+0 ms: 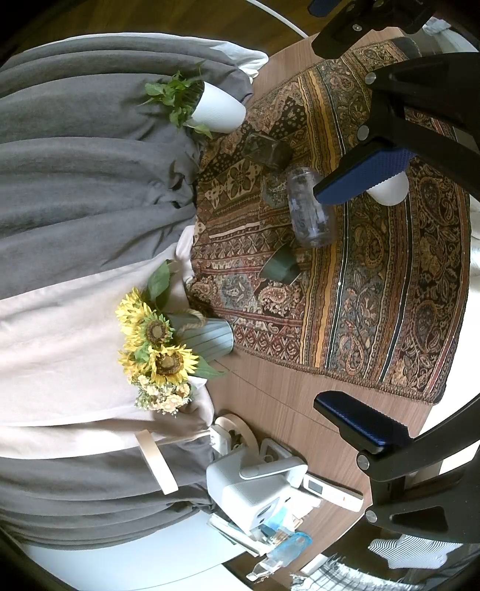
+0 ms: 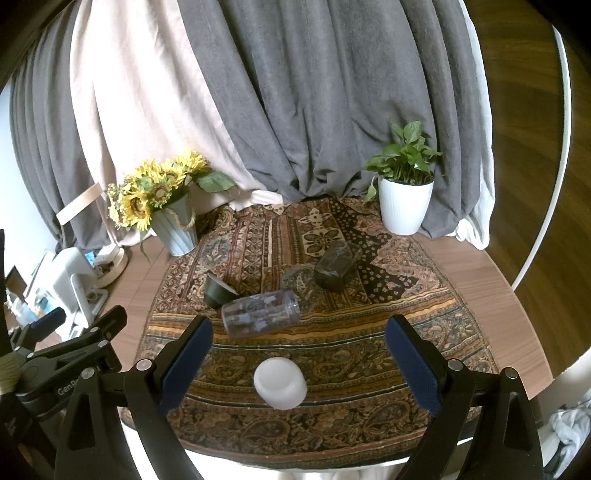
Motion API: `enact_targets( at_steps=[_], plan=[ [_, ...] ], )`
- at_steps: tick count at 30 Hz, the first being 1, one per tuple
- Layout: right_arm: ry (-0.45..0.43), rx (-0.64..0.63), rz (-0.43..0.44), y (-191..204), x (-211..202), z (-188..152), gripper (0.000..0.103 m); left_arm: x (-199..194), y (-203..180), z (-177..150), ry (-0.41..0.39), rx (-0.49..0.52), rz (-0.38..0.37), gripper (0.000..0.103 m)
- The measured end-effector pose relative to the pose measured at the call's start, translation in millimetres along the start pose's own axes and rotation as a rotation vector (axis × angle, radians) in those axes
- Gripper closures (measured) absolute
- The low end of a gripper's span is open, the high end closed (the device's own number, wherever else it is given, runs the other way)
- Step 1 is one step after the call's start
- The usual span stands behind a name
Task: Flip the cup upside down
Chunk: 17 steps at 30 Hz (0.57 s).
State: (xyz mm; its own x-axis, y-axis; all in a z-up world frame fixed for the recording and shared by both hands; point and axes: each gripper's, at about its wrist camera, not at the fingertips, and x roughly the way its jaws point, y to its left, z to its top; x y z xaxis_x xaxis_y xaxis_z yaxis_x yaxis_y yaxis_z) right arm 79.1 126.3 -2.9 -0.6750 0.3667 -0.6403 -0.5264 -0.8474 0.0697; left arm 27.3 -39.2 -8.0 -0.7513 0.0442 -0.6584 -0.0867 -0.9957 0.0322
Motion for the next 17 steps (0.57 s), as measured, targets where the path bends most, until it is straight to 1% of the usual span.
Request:
enact_targets(
  at_steps=[17],
  plan=[
    [-0.003,-0.004,-0.001,1.4,0.3,0.1,0.008,4.9,-3.7,0.3,0.004,0.002,-0.009,0.000]
  ],
)
